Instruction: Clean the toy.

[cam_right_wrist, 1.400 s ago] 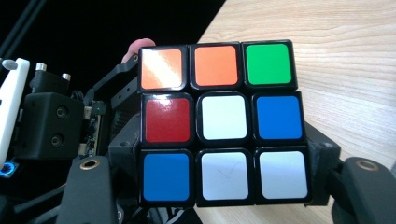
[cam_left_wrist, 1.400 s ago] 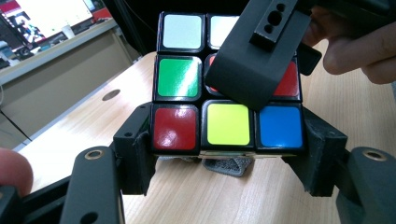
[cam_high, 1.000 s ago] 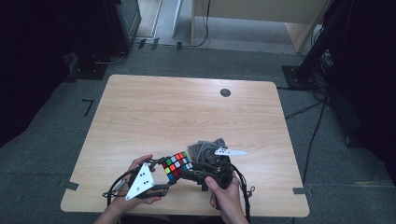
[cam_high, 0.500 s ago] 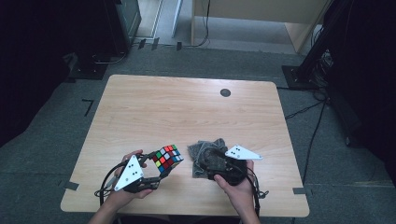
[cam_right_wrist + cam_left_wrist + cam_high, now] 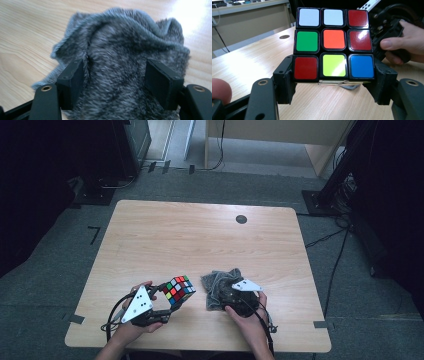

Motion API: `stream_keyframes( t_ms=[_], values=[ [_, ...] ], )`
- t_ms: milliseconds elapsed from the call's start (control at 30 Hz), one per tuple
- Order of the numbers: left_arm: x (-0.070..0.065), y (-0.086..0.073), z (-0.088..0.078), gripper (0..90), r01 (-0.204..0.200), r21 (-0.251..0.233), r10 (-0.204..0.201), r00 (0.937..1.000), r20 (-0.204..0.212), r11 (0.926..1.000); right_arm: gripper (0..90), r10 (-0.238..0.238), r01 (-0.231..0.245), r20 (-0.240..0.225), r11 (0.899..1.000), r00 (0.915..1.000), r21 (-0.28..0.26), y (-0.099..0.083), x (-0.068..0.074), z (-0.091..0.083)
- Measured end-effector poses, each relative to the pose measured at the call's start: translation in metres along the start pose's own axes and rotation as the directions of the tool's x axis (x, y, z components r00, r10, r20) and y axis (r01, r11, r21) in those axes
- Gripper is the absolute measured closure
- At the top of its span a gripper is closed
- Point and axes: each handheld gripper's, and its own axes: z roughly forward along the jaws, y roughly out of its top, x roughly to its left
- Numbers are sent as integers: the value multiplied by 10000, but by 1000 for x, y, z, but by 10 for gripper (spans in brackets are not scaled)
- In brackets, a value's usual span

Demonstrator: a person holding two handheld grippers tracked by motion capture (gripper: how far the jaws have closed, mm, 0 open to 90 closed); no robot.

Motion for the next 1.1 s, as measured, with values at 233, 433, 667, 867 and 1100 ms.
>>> stream_keyframes(
  t_ms=[233,433,667,867,1100],
  values=[
    [-1,0,0,340,51,51,-50,10000,-49,10000,306,-399,398,-75,9991,9992,-142,-7,-2,4],
    [-1,1,-1,340,115,-38,-115,9999,-79,9999,288,-604,606,84,9978,9981,-272,-10,0,5],
    [-1,0,-1,340,118,2,-118,9999,-43,9999,286,-728,736,280,9970,9969,-255,-10,3,6],
    [-1,0,0,340,142,75,-142,9999,7,9999,468,-720,729,351,9970,9968,-261,-10,3,4],
    [-2,0,0,340,133,77,-134,9999,99,9999,730,640,-657,-325,9964,9974,-541,-7,-4,-13]
  ],
)
